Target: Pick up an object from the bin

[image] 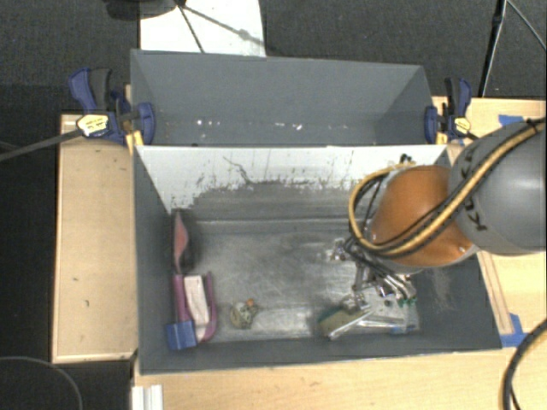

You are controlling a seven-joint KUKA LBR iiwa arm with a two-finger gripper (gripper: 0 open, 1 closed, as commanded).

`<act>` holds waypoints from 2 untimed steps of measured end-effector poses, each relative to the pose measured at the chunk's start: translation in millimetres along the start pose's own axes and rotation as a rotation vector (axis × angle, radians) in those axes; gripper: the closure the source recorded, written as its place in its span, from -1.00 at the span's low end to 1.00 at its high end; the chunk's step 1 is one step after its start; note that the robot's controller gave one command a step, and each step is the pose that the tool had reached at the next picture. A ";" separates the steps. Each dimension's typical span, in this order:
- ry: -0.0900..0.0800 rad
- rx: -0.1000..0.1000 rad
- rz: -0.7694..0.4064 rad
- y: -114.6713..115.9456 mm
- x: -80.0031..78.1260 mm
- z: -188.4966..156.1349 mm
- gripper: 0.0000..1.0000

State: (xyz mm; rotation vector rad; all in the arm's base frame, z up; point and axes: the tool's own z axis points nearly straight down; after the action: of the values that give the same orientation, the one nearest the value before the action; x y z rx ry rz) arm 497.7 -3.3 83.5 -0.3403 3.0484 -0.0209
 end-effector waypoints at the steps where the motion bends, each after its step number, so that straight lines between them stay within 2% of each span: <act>1: 0.060 -0.021 -0.024 26.1 -11.8 -101.0 -1.00; 2: 0.079 -0.013 0.258 -3.8 17.9 -8.6 -1.00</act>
Offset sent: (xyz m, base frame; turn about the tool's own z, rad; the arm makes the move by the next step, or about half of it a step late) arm -0.0048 0.0276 0.0961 -0.0204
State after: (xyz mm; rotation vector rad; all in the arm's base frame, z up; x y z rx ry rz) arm 480.6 -10.9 90.9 0.0567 3.1460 -0.0002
